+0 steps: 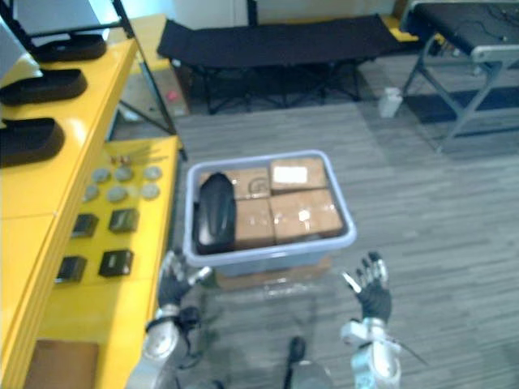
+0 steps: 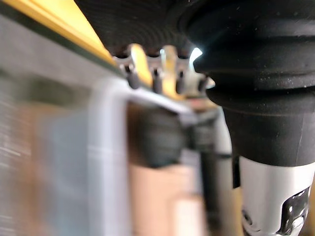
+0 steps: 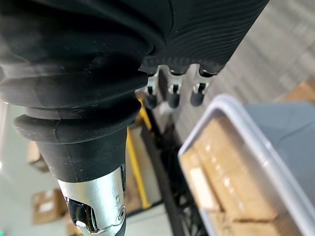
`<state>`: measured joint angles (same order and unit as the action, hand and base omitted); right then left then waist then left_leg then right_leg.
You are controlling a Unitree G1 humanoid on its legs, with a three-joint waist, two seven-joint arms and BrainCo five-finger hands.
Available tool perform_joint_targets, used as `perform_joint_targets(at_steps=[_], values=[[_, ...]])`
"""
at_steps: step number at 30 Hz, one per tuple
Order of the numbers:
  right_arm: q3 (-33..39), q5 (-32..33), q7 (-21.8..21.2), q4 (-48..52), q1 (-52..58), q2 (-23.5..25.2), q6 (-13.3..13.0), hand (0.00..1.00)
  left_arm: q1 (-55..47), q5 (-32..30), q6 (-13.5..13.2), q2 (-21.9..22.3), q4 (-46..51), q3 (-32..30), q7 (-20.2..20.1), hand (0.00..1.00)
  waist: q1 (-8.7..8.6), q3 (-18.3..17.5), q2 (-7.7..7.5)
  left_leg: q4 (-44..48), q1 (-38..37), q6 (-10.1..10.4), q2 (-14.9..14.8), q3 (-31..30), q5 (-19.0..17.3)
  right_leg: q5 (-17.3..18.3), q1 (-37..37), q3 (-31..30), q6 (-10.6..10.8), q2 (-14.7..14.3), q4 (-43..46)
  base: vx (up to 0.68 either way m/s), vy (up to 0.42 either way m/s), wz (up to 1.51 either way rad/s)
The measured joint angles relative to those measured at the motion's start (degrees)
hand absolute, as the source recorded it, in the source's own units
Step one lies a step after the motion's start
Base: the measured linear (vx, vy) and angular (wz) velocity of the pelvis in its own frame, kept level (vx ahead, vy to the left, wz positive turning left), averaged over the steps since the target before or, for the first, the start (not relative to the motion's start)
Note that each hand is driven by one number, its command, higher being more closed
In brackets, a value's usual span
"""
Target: Walk over and take plastic housings, then place them on the shelf
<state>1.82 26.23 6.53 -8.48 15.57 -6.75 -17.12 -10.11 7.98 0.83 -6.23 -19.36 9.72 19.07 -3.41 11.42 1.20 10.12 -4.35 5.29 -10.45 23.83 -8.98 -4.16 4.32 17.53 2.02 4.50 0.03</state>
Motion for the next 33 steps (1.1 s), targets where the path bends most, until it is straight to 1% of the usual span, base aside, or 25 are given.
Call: perform_joint_targets(at_steps=[1, 3, 5, 6, 8, 9, 11, 12, 13, 14, 15, 16, 18, 19, 20, 22, 24, 25, 26, 27, 28, 30, 31, 32, 33], values=[[0.1, 0.0, 0.1, -1.8, -1.3, -0.2, 0.5, 0.0, 0.2, -1.0, 2.0, -1.3, -5.4, -0.3, -1.0, 0.0, 0.19, 0.1, 0.15, 0.0, -0.6, 0.0, 0.3, 0.1, 0.0, -0.9, -1.2, -0.1, 0.5, 0.3, -1.6, 0.08, 0.102, -0.09], [0.3, -0.1, 0.9, -4.4, -2.8, -0.6, 1.7, 0.0, 0.5, -1.9, 3.4, -2.4, -10.2, -0.7, -2.1, 0.0, 0.67, 0.1, 0.19, 0.0, -1.2, 0.0, 0.9, 0.0, 0.0, -2.7, -2.9, -0.1, 0.8, 0.5, -3.1, 0.1, 0.109, -0.04], [0.4, -0.1, 1.0, -7.2, -4.7, -1.7, 2.7, 0.0, 0.6, -2.1, 4.1, -3.0, -12.5, -0.8, -2.9, 0.0, 1.43, 0.3, 0.32, -0.1, -1.6, 0.0, 1.3, -0.3, 0.0, -3.6, -3.8, -0.1, 1.0, 0.8, -4.1, 0.05, 0.073, 0.04], [1.0, -0.2, 1.0, -9.4, -6.8, -2.8, 3.7, 0.0, 0.8, -2.2, 4.7, -3.1, -14.3, -0.7, -3.5, 0.0, 1.66, 0.7, 0.58, -0.1, -1.6, 0.0, 1.8, -1.8, 0.0, -3.9, -4.4, 0.4, 1.3, 1.2, -4.5, 0.02, 0.101, 0.21], [2.7, 0.0, 0.8, -13.7, -12.0, -4.7, 4.9, 0.0, 1.2, -2.1, 4.6, -2.8, -16.4, -0.5, -3.9, 0.0, 2.04, 1.2, 0.72, 0.0, -1.3, 0.1, 2.4, -3.1, -0.1, -4.2, -4.5, 1.0, 1.7, 1.9, -4.4, -0.02, 0.129, 0.18], [4.0, 0.0, 0.7, -16.1, -15.8, -6.0, 5.6, 0.0, 1.2, -2.0, 4.5, -2.7, -17.1, -0.5, -4.1, 0.0, 2.65, 2.1, 0.6, 0.7, -0.7, -0.1, 2.7, -3.5, -0.2, -4.4, -4.5, 1.2, 1.9, 2.3, -4.4, -0.07, 0.126, 0.22], [5.4, 1.2, 0.2, -18.9, -22.9, -9.1, 7.0, 0.0, 1.6, -1.7, 4.2, -2.7, -18.5, -0.6, -4.6, 0.0, 3.21, 4.3, 0.72, 3.1, 1.2, -0.7, 3.1, -6.2, -1.6, -4.9, -4.2, 1.8, 2.1, 2.6, -4.2, -0.1, 0.1, 0.24], [5.9, 2.4, -0.2, -20.4, -26.7, -10.7, 7.4, 0.0, 1.9, -1.5, 3.7, -2.7, -19.7, -0.7, -4.9, 0.0, 3.93, 5.7, 0.82, 4.6, 2.2, -0.9, 2.9, -6.6, -2.4, -5.0, -3.9, 2.3, 2.1, 2.7, -4.0, -0.17, 0.104, 0.19], [6.8, 3.0, -0.2, -22.2, -31.6, -12.9, 8.0, 0.0, 2.8, -0.6, 2.6, -2.5, -20.3, -2.2, -5.8, 0.0, 4.77, 7.4, 1.13, 6.5, 4.3, -1.3, 2.9, -8.3, -3.6, -5.1, -2.8, 2.8, 2.2, 2.9, -3.4, -0.18, 0.108, 0.24], [6.9, 4.0, -0.3, -24.5, -36.6, -15.2, 8.8, 0.0, 3.6, 0.7, 1.7, -2.5, -20.8, -2.7, -6.7, 0.0, 5.76, 8.9, 1.15, 8.0, 6.5, -1.8, 3.1, -9.2, -4.1, -5.4, -1.2, 2.9, 2.3, 3.5, -2.4, -0.2, 0.107, 0.26], [6.9, 4.3, -0.3, -25.8, -38.9, -16.3, 9.1, 0.0, 3.8, 1.0, 1.1, -2.4, -20.8, -3.2, -7.0, 0.0, 6.19, 9.8, 1.21, 8.9, 7.6, -2.0, 3.1, -9.4, -4.3, -5.6, -0.5, 3.0, 2.4, 3.6, -2.1, -0.19, 0.101, 0.24], [6.8, 4.6, -0.5, -28.9, -44.2, -19.1, 9.8, 0.0, 4.2, 1.1, -0.2, -2.4, -21.1, -4.3, -7.9, 0.0, 7.36, 11.8, 1.93, 11.5, 9.9, -2.6, 3.4, -10.4, -5.0, -5.9, 0.7, 3.5, 2.5, 4.5, -1.2, -0.19, 0.11, 0.23], [6.4, 4.6, -0.5, -31.5, -48.6, -21.7, 10.4, 0.0, 4.3, 1.0, -1.4, -2.5, -23.7, -4.6, -8.4, 0.0, 7.86, 13.5, 2.92, 14.4, 12.7, -3.3, 3.8, -12.0, -5.8, -6.0, 1.8, 4.7, 2.7, 5.2, 0.1, -0.14, 0.115, 0.32], [6.4, 4.6, -0.5, -32.4, -49.8, -22.3, 10.7, 0.0, 4.2, 1.0, -1.6, -2.4, -25.1, -4.6, -8.6, 0.0, 8.22, 13.7, 3.15, 14.9, 13.5, -3.5, 3.9, -12.3, -5.9, -6.0, 2.3, 4.9, 2.8, 5.5, 0.5, -0.15, 0.148, 0.32], [5.6, 4.7, -0.3, -35.3, -52.5, -23.9, 11.0, 0.0, 3.6, 2.5, -1.9, -2.2, -27.2, -4.9, -9.0, 0.0, 9.43, 14.1, 3.28, 16.4, 15.6, -4.0, 4.3, -12.7, -6.2, -6.2, 3.7, 5.5, 3.0, 6.2, 1.1, -0.1, 0.123, 0.21], [4.1, 4.7, 0.0, -38.2, -55.2, -25.4, 11.4, 0.0, 3.2, 3.0, -1.8, -2.1, -29.4, -4.8, -9.8, 0.0, 10.19, 14.8, 3.48, 17.7, 17.2, -4.3, 4.8, -13.9, -6.5, -6.3, 4.2, 6.2, 3.2, 6.7, 1.6, -0.08, 0.111, 0.25], [2.6, 4.6, 0.2, -41.2, -59.1, -27.0, 11.4, 0.0, 2.7, 3.0, -1.9, -2.0, -31.6, -4.6, -11.0, 0.0, 12.23, 15.7, 3.58, 18.9, 19.0, -4.7, 5.4, -14.2, -6.6, -6.4, 5.8, 6.3, 3.3, 7.7, 2.9, -0.08, 0.129, 0.18], [2.1, 4.5, 0.5, -41.9, -60.3, -27.4, 11.5, 0.0, 2.6, 3.0, -1.9, -1.9, -31.7, -4.6, -11.2, 0.0, 12.3, 16.1, 3.81, 19.3, 19.4, -4.7, 5.6, -14.6, -6.6, -6.4, 5.8, 6.6, 3.4, 7.9, 3.1, -0.07, 0.114, 0.25], [1.4, 4.4, 1.1, -42.3, -61.7, -28.3, 12.2, 0.0, 2.6, 3.1, -1.9, -1.7, -32.1, -4.5, -11.7, 0.0, 12.3, 16.5, 4.43, 19.9, 20.0, -4.9, 5.9, -15.5, -6.8, -6.3, 5.8, 7.6, 3.6, 8.4, 3.7, -0.05, 0.087, 0.35], [1.2, 4.1, 1.2, -43.1, -63.5, -29.1, 13.0, 0.0, 2.6, 3.3, -2.0, -1.5, -32.7, -4.4, -12.3, 0.0, 12.79, 16.9, 4.98, 20.5, 20.7, -5.1, 6.3, -16.0, -6.9, -6.1, 6.1, 7.9, 3.9, 8.9, 4.6, -0.08, 0.133, 0.28], [0.0, 3.6, 1.2, -44.6, -65.3, -29.6, 13.6, 0.0, 2.6, 3.5, -2.1, -1.3, -33.3, -4.3, -12.9, 0.0, 13.69, 17.0, 5.01, 20.6, 21.2, -5.1, 6.6, -15.9, -6.8, -5.9, 7.0, 7.8, 4.0, 9.5, 5.4, -0.08, 0.128, 0.17], [-1.4, 2.4, 1.3, -46.7, -67.7, -30.1, 14.2, 0.0, 2.6, 3.9, -2.4, -1.0, -33.9, -3.7, -13.3, 0.0, 13.95, 17.0, 5.18, 20.9, 22.9, -5.6, 7.4, -16.9, -6.6, -5.5, 8.2, 8.7, 4.2, 10.5, 6.5, -0.07, 0.102, 0.25], [-2.5, 2.1, 2.0, -48.2, -68.9, -30.4, 15.2, 0.0, 2.6, 5.7, -3.3, -0.6, -34.1, -3.1, -13.5, 0.0, 14.77, 17.0, 5.25, 21.6, 24.0, -5.7, 7.6, -17.4, -6.5, -5.4, 8.9, 9.2, 4.2, 10.7, 7.0, -0.05, 0.073, 0.26], [-2.6, 2.1, 2.2, -48.6, -69.1, -30.5, 15.3, 0.0, 2.6, 5.8, -3.4, -0.6, -34.1, -3.1, -13.6, 0.0, 15.05, 17.0, 5.25, 21.7, 24.1, -5.7, 7.6, -17.4, -6.5, -5.4, 9.0, 9.2, 4.2, 10.7, 7.0, -0.05, 0.058, 0.16], [-2.8, 2.0, 2.7, -49.8, -70.3, -30.5, 16.4, 0.0, 2.6, 6.8, -4.0, -0.6, -34.0, -2.7, -13.8, 0.0, 15.76, 17.1, 5.34, 22.1, 24.8, -5.7, 7.7, -17.7, -6.5, -5.2, 9.6, 9.4, 4.1, 11.0, 7.7, -0.04, 0.038, 0.16]])
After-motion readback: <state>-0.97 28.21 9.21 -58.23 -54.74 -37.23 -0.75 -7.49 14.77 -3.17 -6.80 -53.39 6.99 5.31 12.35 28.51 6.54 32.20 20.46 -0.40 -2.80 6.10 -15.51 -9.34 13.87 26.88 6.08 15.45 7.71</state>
